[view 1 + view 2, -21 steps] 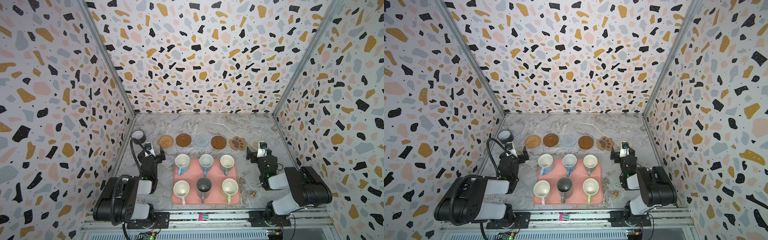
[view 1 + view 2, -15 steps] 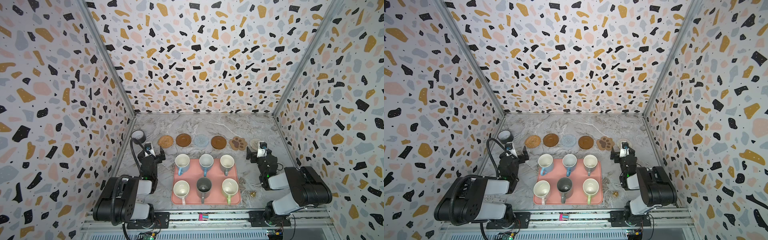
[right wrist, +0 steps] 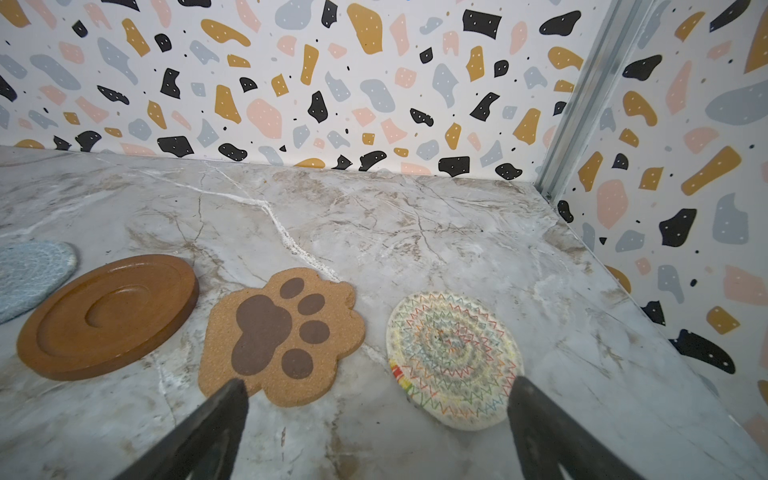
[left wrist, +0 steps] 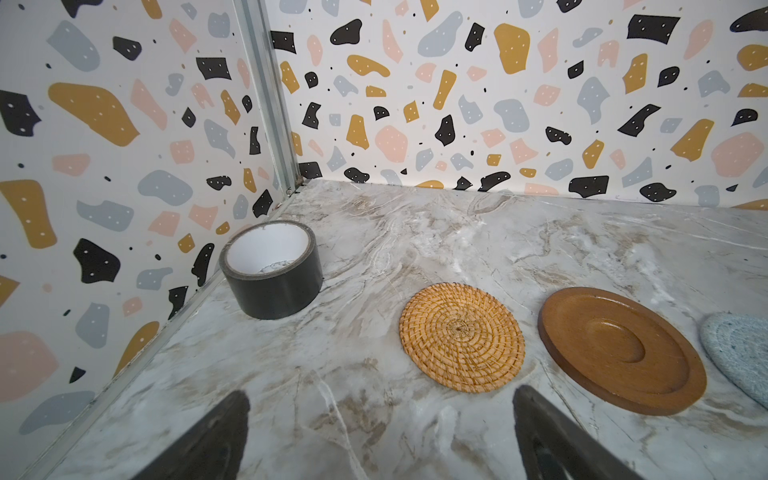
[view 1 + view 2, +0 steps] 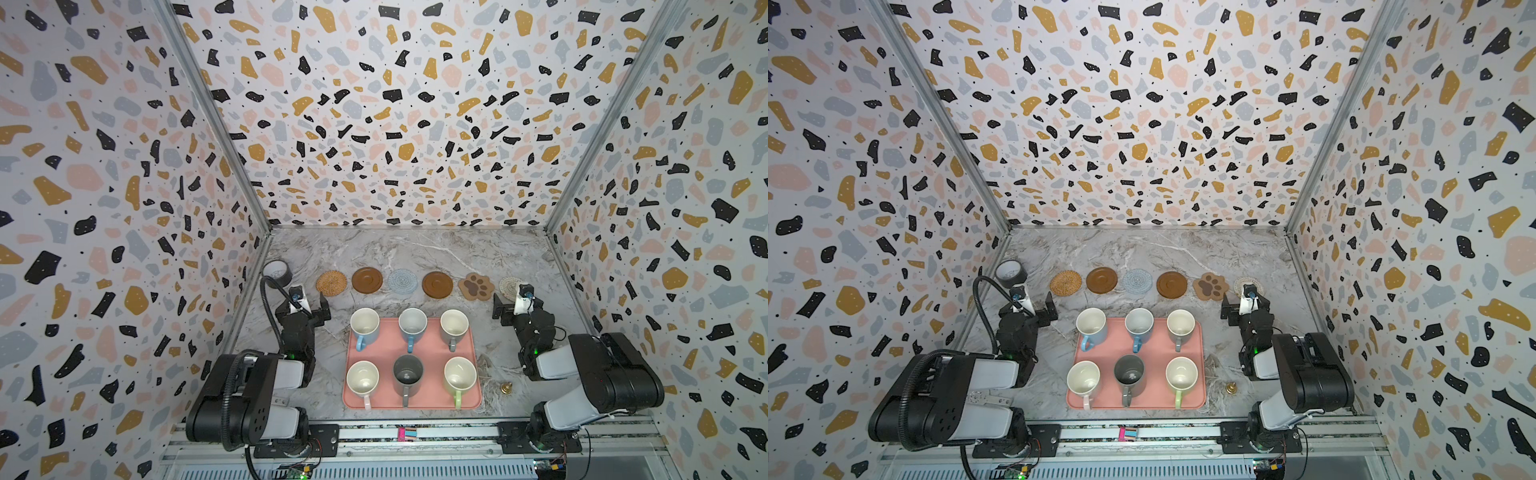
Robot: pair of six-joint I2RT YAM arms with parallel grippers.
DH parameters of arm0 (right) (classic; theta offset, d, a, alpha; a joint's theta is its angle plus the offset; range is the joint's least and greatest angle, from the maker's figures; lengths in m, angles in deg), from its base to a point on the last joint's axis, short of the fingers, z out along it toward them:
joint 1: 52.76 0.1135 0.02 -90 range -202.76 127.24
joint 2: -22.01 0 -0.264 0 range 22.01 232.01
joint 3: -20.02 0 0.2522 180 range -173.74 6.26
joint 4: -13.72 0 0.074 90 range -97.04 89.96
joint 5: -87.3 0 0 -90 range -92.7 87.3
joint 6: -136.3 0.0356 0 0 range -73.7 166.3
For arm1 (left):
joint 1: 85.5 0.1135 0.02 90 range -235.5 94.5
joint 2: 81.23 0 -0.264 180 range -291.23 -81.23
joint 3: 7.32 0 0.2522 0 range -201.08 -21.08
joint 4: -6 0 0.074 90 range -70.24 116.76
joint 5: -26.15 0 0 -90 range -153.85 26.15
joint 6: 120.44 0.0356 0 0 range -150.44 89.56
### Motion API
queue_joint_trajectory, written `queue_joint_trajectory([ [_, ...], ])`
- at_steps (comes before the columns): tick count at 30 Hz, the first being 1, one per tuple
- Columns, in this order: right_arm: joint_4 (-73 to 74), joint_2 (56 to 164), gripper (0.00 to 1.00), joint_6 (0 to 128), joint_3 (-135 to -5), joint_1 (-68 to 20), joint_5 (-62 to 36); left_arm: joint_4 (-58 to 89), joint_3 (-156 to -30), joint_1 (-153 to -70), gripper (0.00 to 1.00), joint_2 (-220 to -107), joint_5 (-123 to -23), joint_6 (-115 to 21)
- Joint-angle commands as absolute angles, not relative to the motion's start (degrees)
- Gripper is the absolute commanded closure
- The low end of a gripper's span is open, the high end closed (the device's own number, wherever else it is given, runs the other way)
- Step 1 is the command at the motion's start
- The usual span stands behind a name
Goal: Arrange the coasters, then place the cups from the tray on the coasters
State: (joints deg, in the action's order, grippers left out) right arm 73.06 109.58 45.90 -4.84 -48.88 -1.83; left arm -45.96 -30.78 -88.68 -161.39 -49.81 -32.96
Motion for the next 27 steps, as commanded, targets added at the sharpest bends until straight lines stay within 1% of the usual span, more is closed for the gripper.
queue_joint_trajectory([
  [1, 73.17, 108.12, 0.01, 45.29, -5.31, -48.65, -1.38, -49.41, -30.4, -88.91, 0.0, -161.12, -49.49, -32.41],
  [27, 73.08, 108.32, 0.01, 45.53, -5.45, -49.03, -2.0, -49.15, -30.75, -88.93, 0.01, -161.72, -49.17, -32.19],
])
